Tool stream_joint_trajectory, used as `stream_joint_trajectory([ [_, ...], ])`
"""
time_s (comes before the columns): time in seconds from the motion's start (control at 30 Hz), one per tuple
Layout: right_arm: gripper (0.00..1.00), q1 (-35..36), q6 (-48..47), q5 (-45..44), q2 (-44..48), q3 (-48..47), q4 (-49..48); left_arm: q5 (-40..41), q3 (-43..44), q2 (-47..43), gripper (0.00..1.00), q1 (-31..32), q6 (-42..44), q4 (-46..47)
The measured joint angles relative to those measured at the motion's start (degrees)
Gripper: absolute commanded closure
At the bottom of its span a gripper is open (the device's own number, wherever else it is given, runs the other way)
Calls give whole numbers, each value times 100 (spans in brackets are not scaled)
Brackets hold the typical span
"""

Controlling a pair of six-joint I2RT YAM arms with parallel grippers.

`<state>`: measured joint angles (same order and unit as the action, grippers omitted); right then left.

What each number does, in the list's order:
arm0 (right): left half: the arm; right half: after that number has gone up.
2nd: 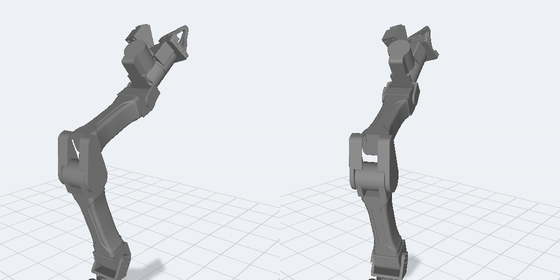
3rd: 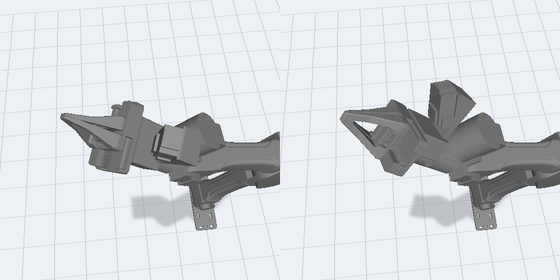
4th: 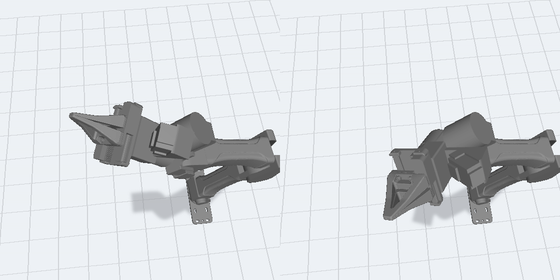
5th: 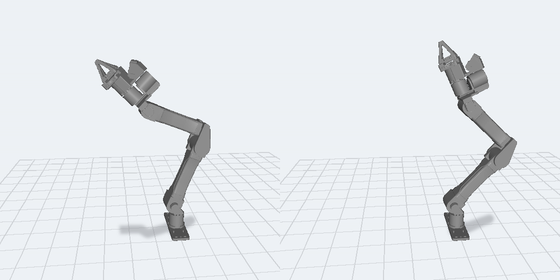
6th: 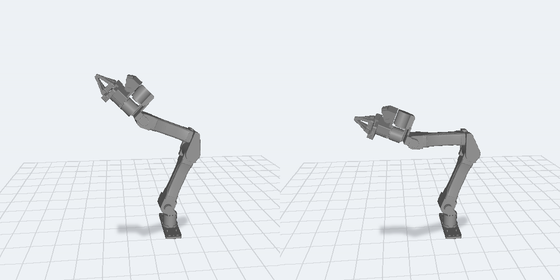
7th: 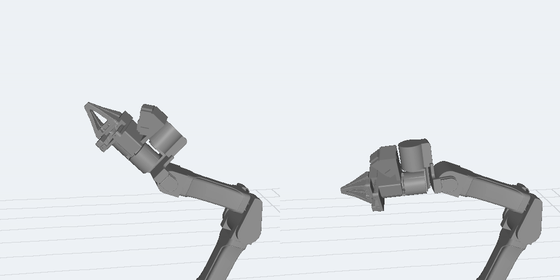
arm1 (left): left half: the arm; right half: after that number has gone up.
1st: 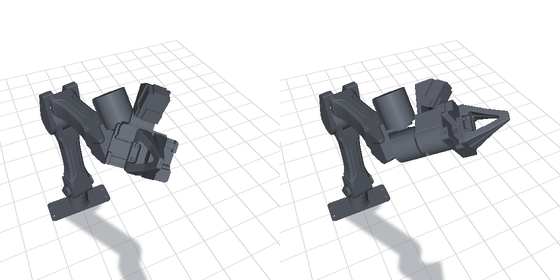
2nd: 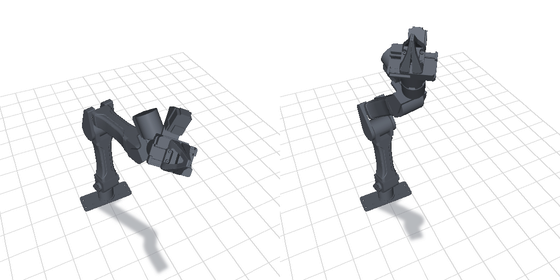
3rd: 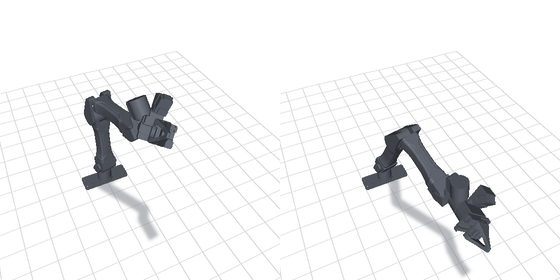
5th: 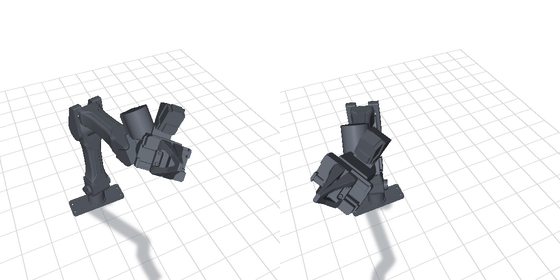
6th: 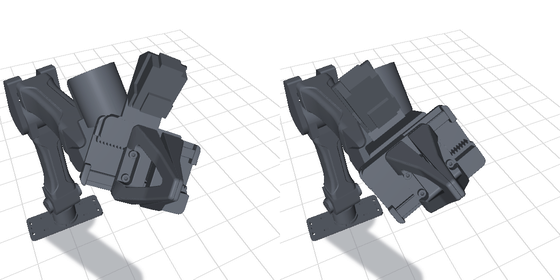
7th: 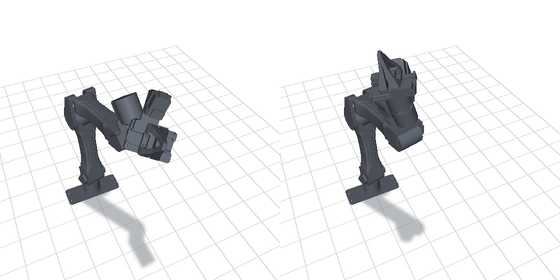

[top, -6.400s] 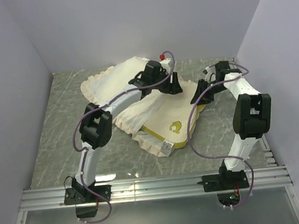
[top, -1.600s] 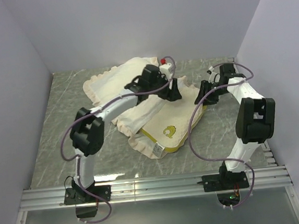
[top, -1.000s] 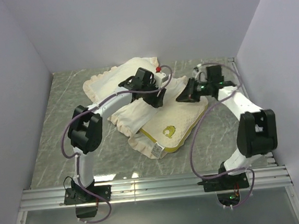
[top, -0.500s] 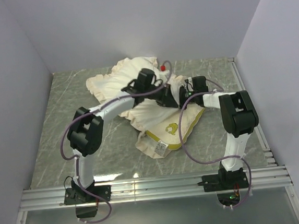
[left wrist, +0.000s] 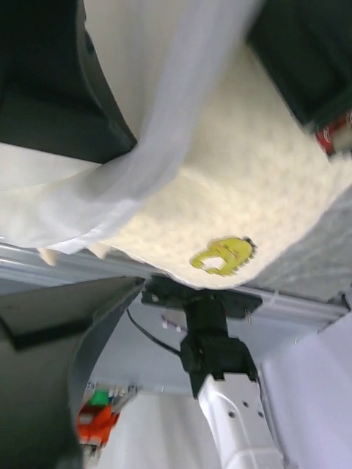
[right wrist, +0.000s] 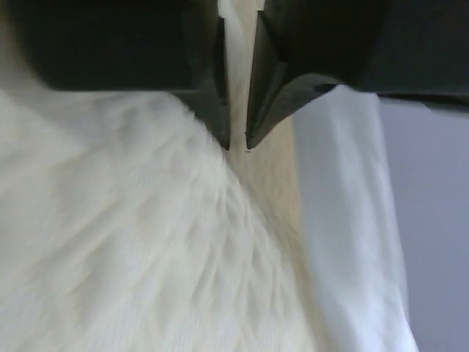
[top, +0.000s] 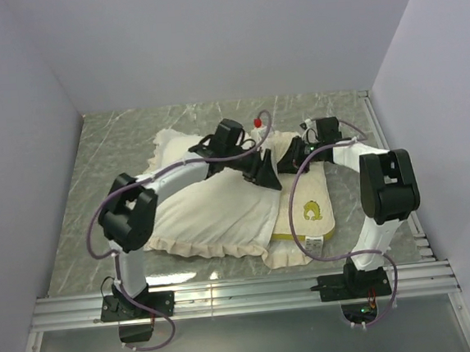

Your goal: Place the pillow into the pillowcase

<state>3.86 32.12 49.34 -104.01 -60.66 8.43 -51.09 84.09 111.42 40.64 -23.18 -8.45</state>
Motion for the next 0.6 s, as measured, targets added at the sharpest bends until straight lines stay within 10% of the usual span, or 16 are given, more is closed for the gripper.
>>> stream_joint_trajectory([
  [0.33, 63, -13, -2922, -741, 627, -1578, 3733, 1368, -1080, -2109, 37, -1722, 1919, -1456],
  [0.6, 59, 50, -4315, -1923, 1043, -1121, 4994, 1934, -1296, -741, 55, -1499, 2500, -1947],
])
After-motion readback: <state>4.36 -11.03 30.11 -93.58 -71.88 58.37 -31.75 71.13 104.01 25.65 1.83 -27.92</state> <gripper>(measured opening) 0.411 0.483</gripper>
